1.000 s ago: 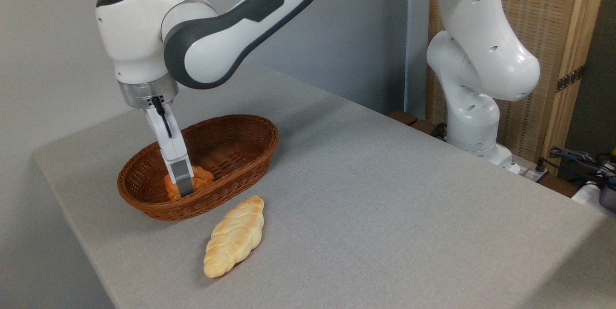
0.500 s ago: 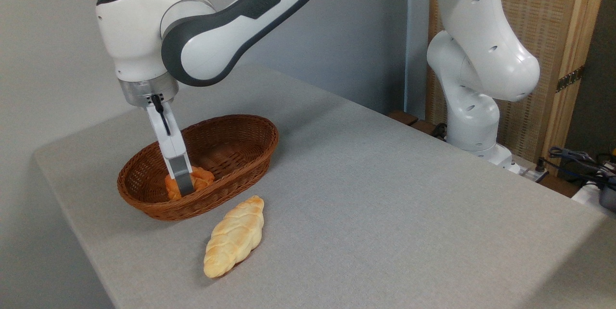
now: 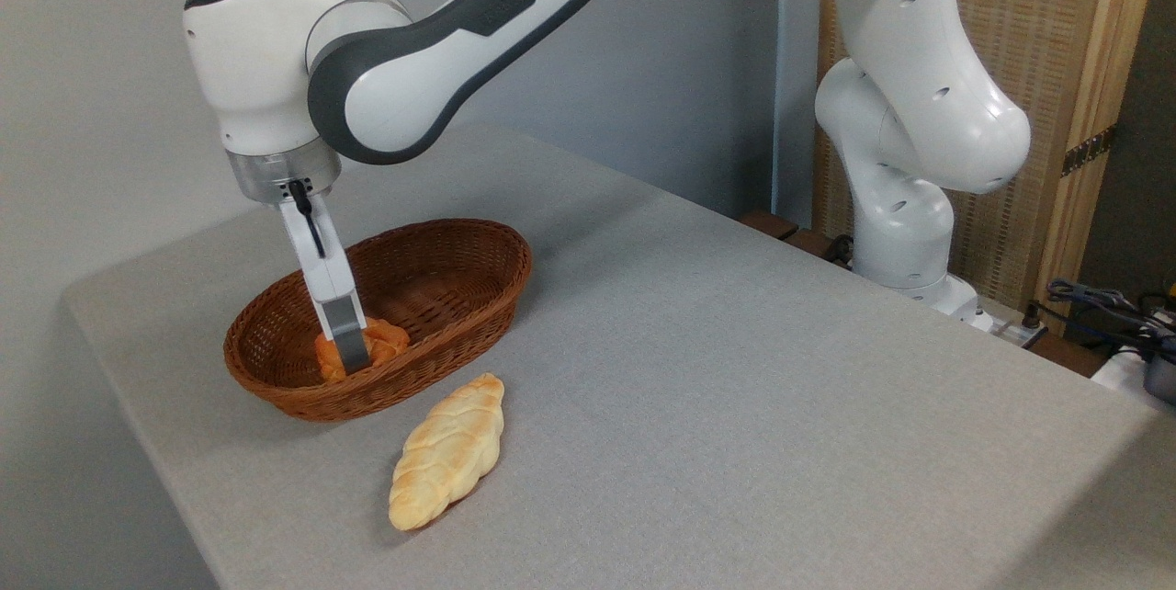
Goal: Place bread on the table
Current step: 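Close the gripper fingers on the orange roll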
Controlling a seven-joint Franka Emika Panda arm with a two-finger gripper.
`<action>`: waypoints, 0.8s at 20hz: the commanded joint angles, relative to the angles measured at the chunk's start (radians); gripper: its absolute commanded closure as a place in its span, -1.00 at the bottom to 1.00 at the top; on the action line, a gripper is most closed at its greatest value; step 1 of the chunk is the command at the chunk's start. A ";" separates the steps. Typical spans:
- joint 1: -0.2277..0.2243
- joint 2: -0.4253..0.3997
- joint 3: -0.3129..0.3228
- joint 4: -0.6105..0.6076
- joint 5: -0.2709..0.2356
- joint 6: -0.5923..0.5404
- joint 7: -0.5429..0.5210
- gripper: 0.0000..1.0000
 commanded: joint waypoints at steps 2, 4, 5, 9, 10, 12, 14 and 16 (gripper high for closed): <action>-0.001 -0.008 -0.002 0.000 0.004 -0.016 -0.004 0.14; -0.001 -0.010 -0.002 0.000 0.004 -0.016 -0.005 0.14; -0.001 -0.011 -0.002 0.000 0.003 -0.017 -0.005 0.14; -0.001 -0.014 -0.003 0.000 0.001 -0.017 -0.022 0.14; -0.001 -0.015 -0.003 0.001 0.001 -0.017 -0.025 0.14; -0.001 -0.018 -0.005 0.001 0.000 -0.016 -0.035 0.14; 0.000 -0.024 -0.019 0.001 0.000 -0.017 -0.038 0.14; 0.002 -0.031 -0.022 0.003 -0.003 -0.027 -0.042 0.14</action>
